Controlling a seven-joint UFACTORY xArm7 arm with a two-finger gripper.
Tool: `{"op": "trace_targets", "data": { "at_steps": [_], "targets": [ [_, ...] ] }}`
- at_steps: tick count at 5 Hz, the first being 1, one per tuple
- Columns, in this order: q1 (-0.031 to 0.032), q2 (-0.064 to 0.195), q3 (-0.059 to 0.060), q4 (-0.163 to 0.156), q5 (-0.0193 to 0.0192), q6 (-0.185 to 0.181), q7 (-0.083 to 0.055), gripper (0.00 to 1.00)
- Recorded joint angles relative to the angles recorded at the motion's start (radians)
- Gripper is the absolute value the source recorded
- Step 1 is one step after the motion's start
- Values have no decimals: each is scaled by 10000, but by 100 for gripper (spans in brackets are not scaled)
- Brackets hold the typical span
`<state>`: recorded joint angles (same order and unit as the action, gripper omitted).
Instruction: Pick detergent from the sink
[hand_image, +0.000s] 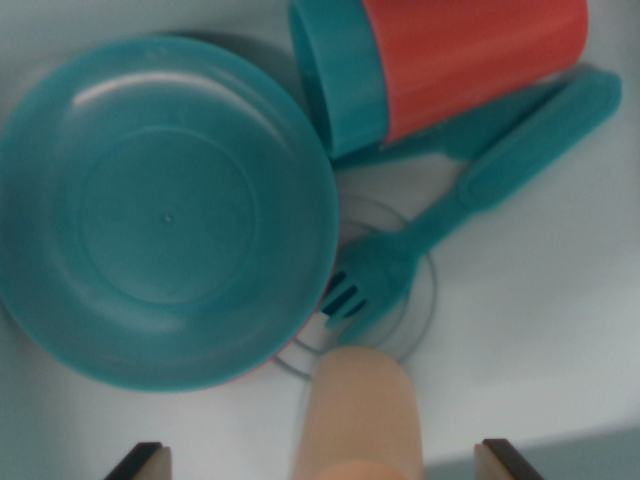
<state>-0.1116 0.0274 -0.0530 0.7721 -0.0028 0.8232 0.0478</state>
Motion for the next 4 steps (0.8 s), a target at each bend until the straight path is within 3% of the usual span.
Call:
{"op": "trace_targets", "data": {
  "at_steps": [4],
  "targets": [
    [-19, 11, -18, -156, -9, -147, 6, 0]
  ]
}}
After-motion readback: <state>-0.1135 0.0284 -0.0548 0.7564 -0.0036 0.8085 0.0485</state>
